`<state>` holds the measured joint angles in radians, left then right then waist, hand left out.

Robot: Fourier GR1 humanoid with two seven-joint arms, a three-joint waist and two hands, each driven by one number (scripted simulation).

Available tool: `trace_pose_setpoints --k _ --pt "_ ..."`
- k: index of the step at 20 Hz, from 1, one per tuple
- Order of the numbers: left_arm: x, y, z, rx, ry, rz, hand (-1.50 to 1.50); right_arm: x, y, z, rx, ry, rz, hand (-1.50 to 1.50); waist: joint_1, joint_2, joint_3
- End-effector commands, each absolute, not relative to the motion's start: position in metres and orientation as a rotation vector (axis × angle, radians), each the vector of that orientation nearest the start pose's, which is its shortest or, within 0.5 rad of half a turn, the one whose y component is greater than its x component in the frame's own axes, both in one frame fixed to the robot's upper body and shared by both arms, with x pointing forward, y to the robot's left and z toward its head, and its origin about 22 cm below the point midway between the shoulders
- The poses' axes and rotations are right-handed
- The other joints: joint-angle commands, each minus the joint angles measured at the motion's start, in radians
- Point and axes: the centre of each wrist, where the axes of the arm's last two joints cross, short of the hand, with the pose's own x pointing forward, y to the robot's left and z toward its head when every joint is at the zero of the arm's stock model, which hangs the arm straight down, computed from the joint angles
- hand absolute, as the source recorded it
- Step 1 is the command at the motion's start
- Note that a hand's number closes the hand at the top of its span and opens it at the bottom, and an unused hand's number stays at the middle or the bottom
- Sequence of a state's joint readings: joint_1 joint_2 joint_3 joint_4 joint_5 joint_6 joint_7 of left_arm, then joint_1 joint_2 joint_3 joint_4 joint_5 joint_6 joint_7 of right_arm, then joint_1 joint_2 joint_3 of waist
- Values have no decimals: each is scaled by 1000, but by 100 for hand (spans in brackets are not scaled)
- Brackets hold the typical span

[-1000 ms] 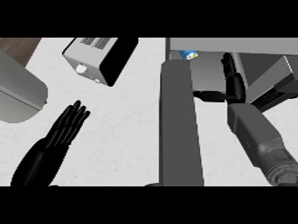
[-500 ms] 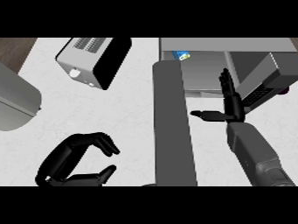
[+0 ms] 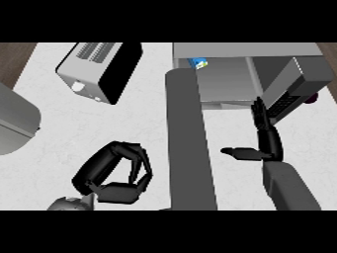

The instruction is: Pick up the milk, place it into the microwave and close the microwave

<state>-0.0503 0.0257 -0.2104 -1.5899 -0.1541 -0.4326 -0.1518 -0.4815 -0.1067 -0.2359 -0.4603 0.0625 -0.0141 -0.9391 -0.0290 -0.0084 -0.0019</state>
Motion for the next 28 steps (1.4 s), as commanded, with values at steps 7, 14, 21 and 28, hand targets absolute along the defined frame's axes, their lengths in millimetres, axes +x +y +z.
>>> trace_pose_setpoints --k 7,14,21,28 --pt "249 120 -25 -502 -1579 -842 150 244 -294 -104 -85 -1910 95 -150 -33 -4 -3" --pt "232 74 -44 -572 -1523 -973 150 202 -319 -62 -128 -1943 47 -150 -16 3 -1" --pt "215 30 -49 -518 -1524 -935 150 188 -312 -15 -20 -1994 39 -150 -45 11 -2" --pt "221 15 -36 -449 -1629 -722 150 187 -321 9 87 -2003 94 -150 -94 23 -4"
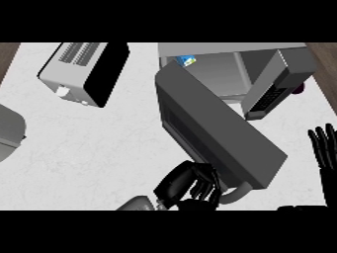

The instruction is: Pick up the milk, place it into the microwave and close the microwave

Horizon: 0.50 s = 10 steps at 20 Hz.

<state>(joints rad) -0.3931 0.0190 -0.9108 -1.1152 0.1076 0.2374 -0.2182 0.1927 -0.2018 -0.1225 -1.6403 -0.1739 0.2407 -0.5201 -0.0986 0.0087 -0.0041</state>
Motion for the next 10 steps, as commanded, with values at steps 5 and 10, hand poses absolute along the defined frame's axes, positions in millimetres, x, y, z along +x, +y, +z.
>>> trace_pose_setpoints --k 5,10 --pt "239 9 -21 -394 -1693 -638 150 186 -319 33 213 -2043 167 -150 -59 7 -3" --pt "255 4 -10 -376 -1760 -583 150 196 -315 49 305 -2049 260 -150 -88 21 -3"
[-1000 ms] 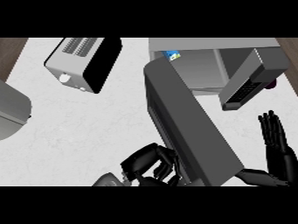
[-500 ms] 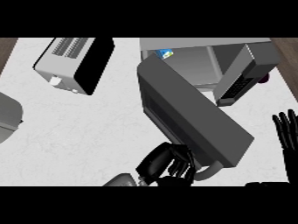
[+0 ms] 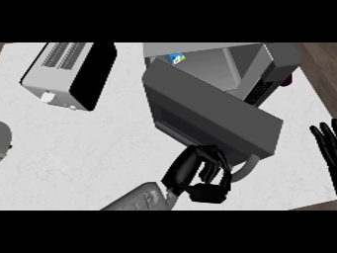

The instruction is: Pick up the milk, place it into the microwave and close the microwave

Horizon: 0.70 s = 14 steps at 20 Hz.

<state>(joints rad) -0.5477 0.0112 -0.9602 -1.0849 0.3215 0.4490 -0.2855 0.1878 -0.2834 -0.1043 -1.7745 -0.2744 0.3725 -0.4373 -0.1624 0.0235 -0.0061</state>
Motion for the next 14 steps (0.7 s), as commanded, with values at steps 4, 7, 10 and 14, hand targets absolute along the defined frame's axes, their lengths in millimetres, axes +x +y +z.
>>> trace_pose_setpoints --k 4,7,10,14 --pt "274 -1 5 -332 -1751 -541 150 195 -318 62 345 -2053 297 -150 -63 10 0" --pt "291 -1 16 -297 -1742 -475 150 195 -313 68 393 -2074 283 -150 -89 18 0" --pt "298 1 13 -253 -1718 -449 150 197 -315 71 428 -2064 288 -150 -100 28 1" --pt "316 1 34 -267 -1749 -322 150 197 -316 77 440 -2063 277 -150 -121 37 -1"
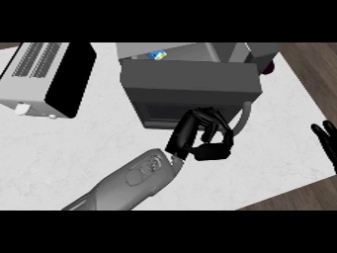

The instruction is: Pick up the milk, place it into the microwave and close the microwave

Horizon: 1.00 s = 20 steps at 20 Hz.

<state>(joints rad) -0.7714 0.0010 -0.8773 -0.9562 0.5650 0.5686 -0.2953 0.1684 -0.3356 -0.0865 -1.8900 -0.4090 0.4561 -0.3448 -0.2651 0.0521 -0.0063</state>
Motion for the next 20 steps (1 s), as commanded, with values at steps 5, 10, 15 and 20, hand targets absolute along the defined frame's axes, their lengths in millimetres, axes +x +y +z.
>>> trace_pose_setpoints --k 5,10,15,20 --pt "330 5 43 -286 -1789 -214 150 200 -318 87 472 -2071 312 -150 -40 25 -1" --pt "347 7 51 -272 -1793 -170 150 201 -314 96 506 -2080 333 -150 -66 30 0" --pt "356 11 51 -267 -1813 -131 150 203 -318 109 502 -2090 357 -150 -70 35 -1" --pt "358 13 49 -266 -1825 -100 150 202 -318 113 525 -2095 353 -150 -84 36 1"
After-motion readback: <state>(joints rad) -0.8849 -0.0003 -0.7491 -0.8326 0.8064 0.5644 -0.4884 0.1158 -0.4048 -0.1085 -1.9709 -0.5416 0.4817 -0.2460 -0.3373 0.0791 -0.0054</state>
